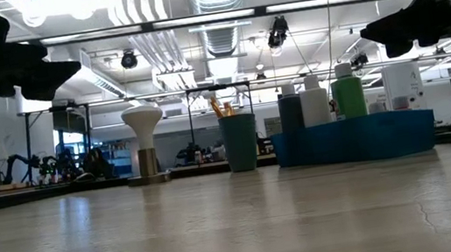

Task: Pick & Place Paint Supplies
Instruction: Return to Home Position

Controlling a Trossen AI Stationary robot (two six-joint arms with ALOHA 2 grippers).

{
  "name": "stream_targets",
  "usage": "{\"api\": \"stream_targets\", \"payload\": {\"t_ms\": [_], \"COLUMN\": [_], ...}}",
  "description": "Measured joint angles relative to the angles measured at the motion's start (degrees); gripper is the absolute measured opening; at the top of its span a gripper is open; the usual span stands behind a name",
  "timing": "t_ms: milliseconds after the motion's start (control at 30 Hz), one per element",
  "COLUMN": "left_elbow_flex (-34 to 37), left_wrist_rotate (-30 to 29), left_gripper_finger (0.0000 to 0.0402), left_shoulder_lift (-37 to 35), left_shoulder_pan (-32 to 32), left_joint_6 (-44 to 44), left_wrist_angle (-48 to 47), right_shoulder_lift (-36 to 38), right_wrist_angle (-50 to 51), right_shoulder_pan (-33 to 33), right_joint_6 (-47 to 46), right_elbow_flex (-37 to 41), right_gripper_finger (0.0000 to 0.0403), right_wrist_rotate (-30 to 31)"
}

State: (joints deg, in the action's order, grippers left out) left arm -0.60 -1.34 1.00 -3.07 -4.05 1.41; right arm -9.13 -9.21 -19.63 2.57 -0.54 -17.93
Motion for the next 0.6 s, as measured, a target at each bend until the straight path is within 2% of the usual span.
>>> {"api": "stream_targets", "payload": {"t_ms": [600], "left_elbow_flex": [0.0], "left_wrist_rotate": [0.0], "left_gripper_finger": [0.0355], "left_shoulder_lift": [0.0], "left_shoulder_pan": [0.0], "left_joint_6": [0.0], "left_wrist_angle": [0.0], "right_shoulder_lift": [0.0], "right_wrist_angle": [0.0], "right_shoulder_pan": [0.0], "right_joint_6": [0.0], "right_elbow_flex": [0.0], "right_gripper_finger": [0.0140], "right_wrist_rotate": [0.0]}}
